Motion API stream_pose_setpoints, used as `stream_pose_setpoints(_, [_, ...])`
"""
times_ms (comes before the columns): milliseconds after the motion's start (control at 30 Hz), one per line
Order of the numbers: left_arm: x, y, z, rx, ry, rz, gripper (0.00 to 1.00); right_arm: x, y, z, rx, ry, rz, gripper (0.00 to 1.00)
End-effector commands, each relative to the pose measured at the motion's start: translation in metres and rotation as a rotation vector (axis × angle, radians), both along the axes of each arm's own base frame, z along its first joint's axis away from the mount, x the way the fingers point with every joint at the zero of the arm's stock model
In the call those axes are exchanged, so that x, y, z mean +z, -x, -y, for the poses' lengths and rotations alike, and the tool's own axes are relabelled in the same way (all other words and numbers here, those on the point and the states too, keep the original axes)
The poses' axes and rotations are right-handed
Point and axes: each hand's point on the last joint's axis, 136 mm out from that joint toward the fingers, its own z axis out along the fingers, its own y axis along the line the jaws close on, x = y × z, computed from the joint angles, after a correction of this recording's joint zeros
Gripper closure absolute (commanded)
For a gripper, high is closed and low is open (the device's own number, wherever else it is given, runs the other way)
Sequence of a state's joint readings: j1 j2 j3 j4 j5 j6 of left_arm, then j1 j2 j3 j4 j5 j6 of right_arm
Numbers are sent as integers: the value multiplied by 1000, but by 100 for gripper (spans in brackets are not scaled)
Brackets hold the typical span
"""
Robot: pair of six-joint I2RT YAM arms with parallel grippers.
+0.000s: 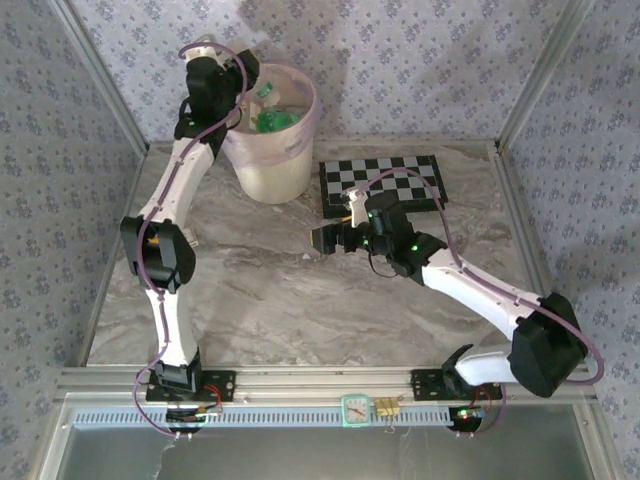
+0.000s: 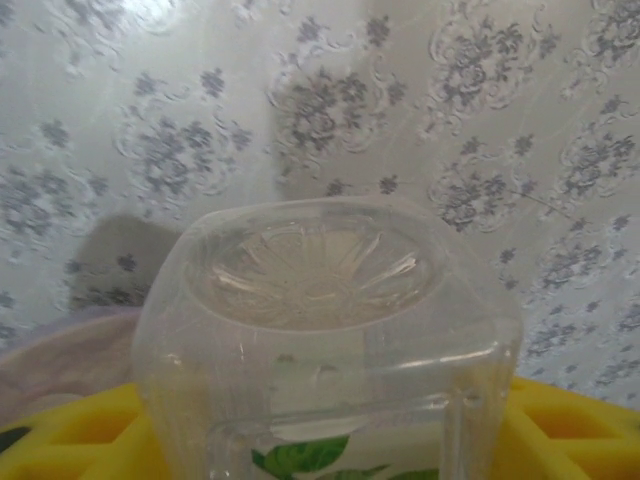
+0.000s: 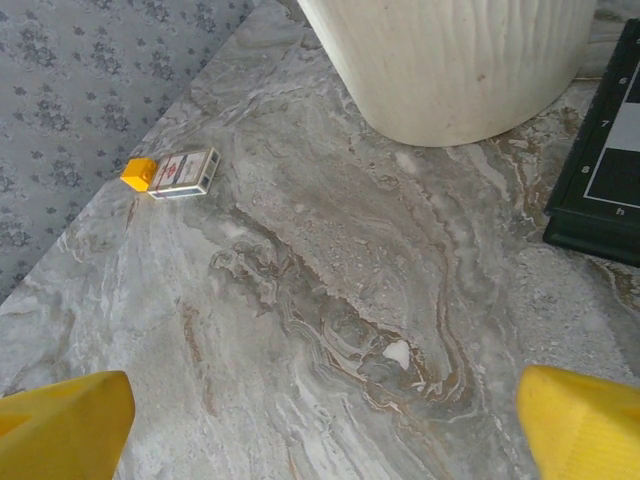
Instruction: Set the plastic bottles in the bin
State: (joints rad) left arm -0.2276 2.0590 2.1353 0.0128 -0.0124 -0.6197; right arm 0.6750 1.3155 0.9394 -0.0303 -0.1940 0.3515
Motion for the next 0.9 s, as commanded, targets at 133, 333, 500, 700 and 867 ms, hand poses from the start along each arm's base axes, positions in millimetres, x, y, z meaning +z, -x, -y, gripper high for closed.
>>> stream_pose_setpoints(133, [18,6,9,-41,-5,-7,1,0,2,14,-37,25,13,0])
stream_pose_setpoints(333, [28,21,-3,-5,-49,-1,0,0,-1,15,-39,31,23,0])
stream_pose_setpoints(500, [35,42,-27,52,-61,32,0,-1,-9,25,-73,66,37,0])
stream_pose_setpoints(700, [38,69,-39,36,-29,70,0,0,-25,47,-145,69,31,0])
stream_pose_setpoints(867, [46,93,-14,-116,53,87,0,3,-28,53,-161,68,39,0])
